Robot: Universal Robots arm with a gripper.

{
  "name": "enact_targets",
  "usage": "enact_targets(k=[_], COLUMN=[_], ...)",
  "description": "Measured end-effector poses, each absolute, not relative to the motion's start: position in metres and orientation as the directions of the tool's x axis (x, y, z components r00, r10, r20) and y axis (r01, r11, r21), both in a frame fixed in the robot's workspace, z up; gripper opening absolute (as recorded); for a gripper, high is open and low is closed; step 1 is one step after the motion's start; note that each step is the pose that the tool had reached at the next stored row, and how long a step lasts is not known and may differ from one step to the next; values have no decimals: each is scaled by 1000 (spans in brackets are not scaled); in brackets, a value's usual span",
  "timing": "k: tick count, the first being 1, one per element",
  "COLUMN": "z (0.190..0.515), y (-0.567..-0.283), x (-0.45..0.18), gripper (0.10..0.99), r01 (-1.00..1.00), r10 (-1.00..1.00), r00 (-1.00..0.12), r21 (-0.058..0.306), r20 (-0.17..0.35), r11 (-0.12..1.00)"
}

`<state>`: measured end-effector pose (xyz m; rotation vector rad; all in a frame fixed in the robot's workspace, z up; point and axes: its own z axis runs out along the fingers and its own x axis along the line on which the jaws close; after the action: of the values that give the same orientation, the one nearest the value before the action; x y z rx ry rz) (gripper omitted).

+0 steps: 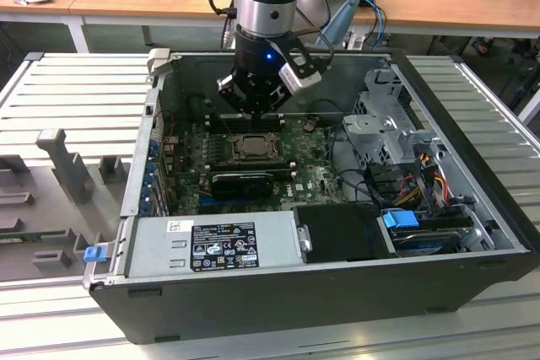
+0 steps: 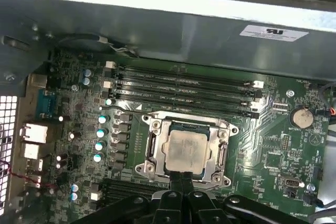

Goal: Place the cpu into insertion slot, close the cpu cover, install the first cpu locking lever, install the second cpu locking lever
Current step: 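Install the first cpu locking lever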

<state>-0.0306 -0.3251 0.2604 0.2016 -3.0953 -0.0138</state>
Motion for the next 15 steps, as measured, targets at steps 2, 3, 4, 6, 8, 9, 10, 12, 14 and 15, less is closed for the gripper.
enact_targets(k=[2, 3, 4, 6, 8, 9, 10, 12, 14, 15], z=[260, 260, 260, 259, 259, 259, 259, 259, 259, 259], y=[-325, -326, -326, -326, -326, -326, -326, -326, -326, -326], x=[-31, -31, -31, -33, -35, -36, -37, -40, -43, -44], gripper=[106, 106, 106, 106, 106, 106, 106, 106, 106, 106], r01=[-130, -130, -129, -129, -129, -129, -129, -129, -129, -129], r10=[-132, -133, -133, -133, -132, -132, -132, -132, -132, -132], r00=[-991, -991, -991, -991, -991, -991, -991, -991, -991, -991], r21=[61, 98, 113, 116, 119, 120, 122, 124, 124, 124], r20=[32, 27, 24, 22, 19, 18, 18, 17, 16, 16], r11=[990, 987, 985, 985, 985, 984, 984, 984, 984, 984])
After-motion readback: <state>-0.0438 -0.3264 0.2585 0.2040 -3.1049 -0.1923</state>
